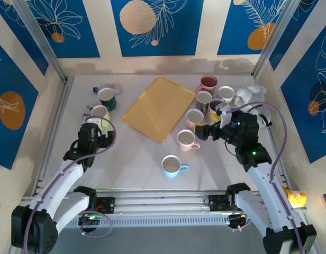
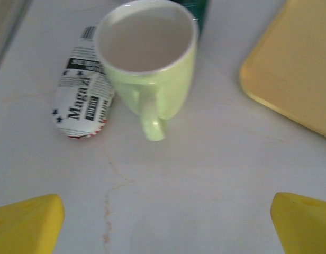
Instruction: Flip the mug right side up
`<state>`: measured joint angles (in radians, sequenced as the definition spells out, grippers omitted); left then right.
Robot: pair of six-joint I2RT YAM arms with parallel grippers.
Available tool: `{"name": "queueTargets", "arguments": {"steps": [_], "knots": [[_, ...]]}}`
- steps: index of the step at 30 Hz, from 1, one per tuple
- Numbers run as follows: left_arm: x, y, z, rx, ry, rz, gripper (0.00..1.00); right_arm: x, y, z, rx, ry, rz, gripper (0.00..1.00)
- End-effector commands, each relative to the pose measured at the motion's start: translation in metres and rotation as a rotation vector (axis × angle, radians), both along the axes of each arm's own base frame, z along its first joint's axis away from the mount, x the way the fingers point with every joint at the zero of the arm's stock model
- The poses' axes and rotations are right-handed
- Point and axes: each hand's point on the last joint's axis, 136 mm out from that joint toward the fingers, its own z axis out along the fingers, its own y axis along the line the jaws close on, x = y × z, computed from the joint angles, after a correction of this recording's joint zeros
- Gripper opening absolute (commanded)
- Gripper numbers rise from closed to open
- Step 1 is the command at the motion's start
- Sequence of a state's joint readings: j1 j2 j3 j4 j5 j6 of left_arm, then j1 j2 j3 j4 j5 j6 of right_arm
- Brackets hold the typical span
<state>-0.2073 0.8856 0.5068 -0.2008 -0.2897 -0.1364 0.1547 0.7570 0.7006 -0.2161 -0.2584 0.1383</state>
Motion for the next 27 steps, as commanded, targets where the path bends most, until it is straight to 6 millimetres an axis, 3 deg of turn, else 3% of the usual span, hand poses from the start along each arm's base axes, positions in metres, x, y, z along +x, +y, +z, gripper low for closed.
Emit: {"name": "queueTargets", "arguments": {"steps": [1,4,8,14,27], "knots": [[0.016,0.020,0.015,0.029,-0.134,0.050,1.00,0.006,-0.008,-0.005,0.089,0.099,-0.060,0.99],[0.022,0.028,0.003,0.025,-0.139,0.058,1.00,0.014,-0.021,-0.014,0.077,0.125,-0.126,1.00],[0.044,0.019,0.004,0.026,-0.267,-0.010,1.00,0.018,-0.026,-0.016,0.081,0.085,-0.137,0.99],[0.074,0.007,-0.009,0.023,-0.245,-0.067,1.00,0.021,-0.028,-0.018,0.057,0.059,-0.133,1.00],[0.089,0.004,-0.025,0.035,-0.360,-0.084,1.00,0.026,-0.035,-0.023,0.029,0.043,-0.153,1.00]]}}
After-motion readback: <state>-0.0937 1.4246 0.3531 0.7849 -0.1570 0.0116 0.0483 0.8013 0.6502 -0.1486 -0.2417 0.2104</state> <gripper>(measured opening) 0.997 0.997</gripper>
